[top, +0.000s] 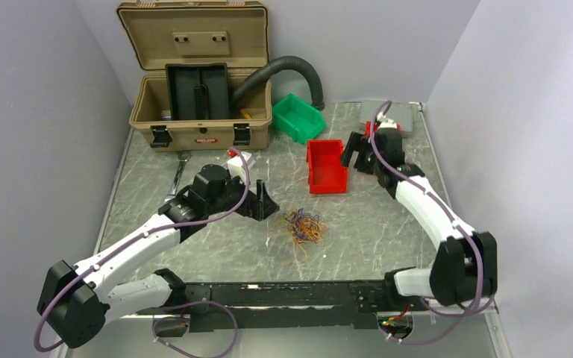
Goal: Untangle the cables
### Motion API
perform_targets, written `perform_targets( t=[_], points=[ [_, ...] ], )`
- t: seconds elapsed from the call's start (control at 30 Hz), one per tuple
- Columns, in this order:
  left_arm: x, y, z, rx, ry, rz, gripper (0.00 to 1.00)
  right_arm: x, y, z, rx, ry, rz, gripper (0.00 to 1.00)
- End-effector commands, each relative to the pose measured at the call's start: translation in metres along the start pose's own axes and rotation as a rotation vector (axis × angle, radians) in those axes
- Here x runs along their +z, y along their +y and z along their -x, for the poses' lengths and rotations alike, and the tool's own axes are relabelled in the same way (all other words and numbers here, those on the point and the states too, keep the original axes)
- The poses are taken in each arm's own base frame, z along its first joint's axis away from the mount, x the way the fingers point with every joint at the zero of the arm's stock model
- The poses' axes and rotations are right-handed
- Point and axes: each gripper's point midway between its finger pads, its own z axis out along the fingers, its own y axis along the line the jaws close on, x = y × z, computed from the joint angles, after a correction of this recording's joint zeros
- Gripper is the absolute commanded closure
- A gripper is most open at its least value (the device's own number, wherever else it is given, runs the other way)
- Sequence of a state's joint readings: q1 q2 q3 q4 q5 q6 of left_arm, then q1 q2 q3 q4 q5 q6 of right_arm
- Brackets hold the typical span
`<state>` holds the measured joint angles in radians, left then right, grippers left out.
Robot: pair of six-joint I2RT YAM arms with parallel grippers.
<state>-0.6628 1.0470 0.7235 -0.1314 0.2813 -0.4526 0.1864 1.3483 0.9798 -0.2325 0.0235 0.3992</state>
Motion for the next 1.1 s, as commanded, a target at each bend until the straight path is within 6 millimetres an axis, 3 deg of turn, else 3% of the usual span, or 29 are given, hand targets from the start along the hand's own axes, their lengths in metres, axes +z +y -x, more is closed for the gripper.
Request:
perform_targets(
  t=[0.0, 0.23, 0.37, 0.63, 0.87, 1.07],
  points=[
    [-0.001, -0.009, 0.013, 0.052, -0.047, -0.042, 0.01, -0.035, 0.035, -0.037, -0.029, 0.043, 0.222, 0.11],
    [0.002, 0.006, -0.003, 0.123, -0.088, 0.038, 0.0, -0.068, 0.074, -0.121, -0.03, 0.143, 0.491, 0.11],
    [0.008, 0.007, -0.013, 0.143, -0.104, 0.03, 0.01, -0.075, 0.085, -0.145, -0.055, 0.156, 0.559, 0.11],
    [0.013, 0.0, -0.023, 0.152, -0.118, 0.014, 0.01, -0.083, 0.098, -0.155, -0.102, 0.175, 0.618, 0.12],
    [-0.003, 0.003, -0.029, 0.102, -0.083, 0.057, 0.01, -0.086, 0.092, -0.159, -0.112, 0.196, 0.582, 0.13],
    [0.005, -0.004, -0.034, 0.094, -0.074, -0.001, 0.01, -0.084, 0.105, -0.158, -0.077, 0.211, 0.632, 0.14]
  ],
)
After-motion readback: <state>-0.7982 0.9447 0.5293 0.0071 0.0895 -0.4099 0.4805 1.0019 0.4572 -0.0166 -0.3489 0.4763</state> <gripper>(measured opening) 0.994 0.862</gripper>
